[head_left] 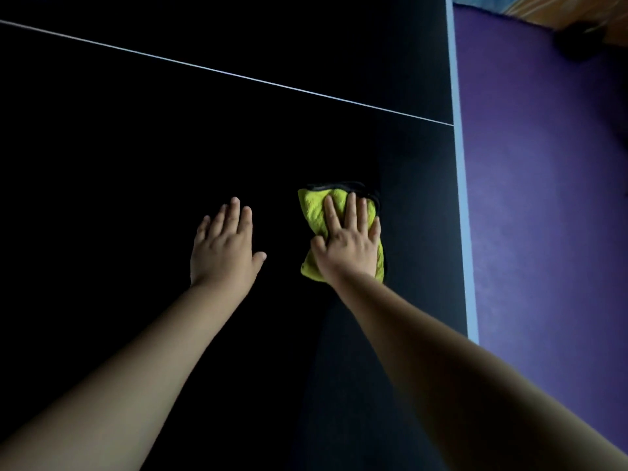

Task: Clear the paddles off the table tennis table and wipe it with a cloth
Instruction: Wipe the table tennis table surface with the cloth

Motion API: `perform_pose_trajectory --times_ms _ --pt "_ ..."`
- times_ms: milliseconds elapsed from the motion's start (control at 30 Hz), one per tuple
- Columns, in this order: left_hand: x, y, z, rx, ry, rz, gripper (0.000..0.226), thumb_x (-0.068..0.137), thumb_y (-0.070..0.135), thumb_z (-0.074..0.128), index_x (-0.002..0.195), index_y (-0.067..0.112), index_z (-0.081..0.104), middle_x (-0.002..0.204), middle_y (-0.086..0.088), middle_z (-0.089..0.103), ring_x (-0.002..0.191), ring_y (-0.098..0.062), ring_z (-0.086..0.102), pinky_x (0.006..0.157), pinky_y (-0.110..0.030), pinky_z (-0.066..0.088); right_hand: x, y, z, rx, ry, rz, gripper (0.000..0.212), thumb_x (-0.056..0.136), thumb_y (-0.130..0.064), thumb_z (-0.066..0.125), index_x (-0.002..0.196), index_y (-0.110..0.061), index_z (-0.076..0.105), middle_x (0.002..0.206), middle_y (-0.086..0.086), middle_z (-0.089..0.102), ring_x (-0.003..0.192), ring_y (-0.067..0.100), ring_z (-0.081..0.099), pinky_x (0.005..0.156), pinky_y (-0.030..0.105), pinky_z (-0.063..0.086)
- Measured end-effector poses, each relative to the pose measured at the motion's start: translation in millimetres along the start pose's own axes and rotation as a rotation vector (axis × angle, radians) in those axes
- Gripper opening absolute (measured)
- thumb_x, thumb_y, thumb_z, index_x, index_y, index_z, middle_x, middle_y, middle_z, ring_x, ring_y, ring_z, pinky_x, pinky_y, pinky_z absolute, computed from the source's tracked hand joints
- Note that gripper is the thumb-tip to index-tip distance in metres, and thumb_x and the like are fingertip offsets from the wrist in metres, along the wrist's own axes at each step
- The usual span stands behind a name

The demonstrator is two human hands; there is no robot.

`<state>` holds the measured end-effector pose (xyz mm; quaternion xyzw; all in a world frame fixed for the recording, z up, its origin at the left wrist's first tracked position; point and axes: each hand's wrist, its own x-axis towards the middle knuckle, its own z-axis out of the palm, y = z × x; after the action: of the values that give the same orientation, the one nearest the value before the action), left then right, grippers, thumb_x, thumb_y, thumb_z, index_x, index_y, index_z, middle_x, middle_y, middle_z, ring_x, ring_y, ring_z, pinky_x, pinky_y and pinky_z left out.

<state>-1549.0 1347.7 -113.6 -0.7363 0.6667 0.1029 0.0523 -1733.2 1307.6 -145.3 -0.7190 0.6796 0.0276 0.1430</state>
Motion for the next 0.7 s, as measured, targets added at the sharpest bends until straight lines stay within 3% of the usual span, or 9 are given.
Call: perform_pose_trajectory --times_ms 133,300,600,700 --pt "-82 -15 25 -0.127 0.105 0.001 0.072 0.090 0.039 0.052 0.148 0.010 0.022 0.157 -0.010 0.015 0.144 -0.025 0.014 0.114 -0.041 0.015 -78 -5 18 0.001 -0.017 0.006 0.075 0.090 -0.049 0.032 0.155 -0.038 -0.005 0.163 0.004 -0.015 0.148 0.022 -0.020 0.119 0.048 -0.010" --pt "-167 -39 42 -0.118 0.063 0.009 0.070 0.090 0.036 0.054 0.148 0.010 0.024 0.156 -0.010 0.017 0.144 -0.025 0.014 0.113 -0.043 0.017 -170 -21 40 -0.002 -0.022 0.024 0.076 0.090 -0.049 0.032 0.154 -0.037 -0.007 0.162 0.005 -0.017 0.148 0.022 -0.022 0.118 0.047 -0.013" --pt "-285 -80 56 -0.118 0.100 0.032 0.072 0.079 0.031 0.069 0.139 0.004 0.040 0.146 -0.017 0.037 0.135 -0.033 0.036 0.102 -0.051 0.035 -306 -51 68 -0.003 -0.066 0.021 0.078 0.087 -0.049 0.030 0.154 -0.035 -0.009 0.160 0.007 -0.021 0.146 0.023 -0.027 0.117 0.048 -0.015" --pt "-310 -82 64 -0.115 0.076 0.029 0.074 0.076 0.030 0.074 0.137 0.002 0.043 0.143 -0.018 0.041 0.132 -0.035 0.039 0.100 -0.052 0.037 -338 -54 77 -0.007 -0.051 0.017 0.080 0.083 -0.049 0.030 0.156 -0.034 0.002 0.162 0.009 -0.009 0.148 0.024 -0.018 0.118 0.049 -0.009"
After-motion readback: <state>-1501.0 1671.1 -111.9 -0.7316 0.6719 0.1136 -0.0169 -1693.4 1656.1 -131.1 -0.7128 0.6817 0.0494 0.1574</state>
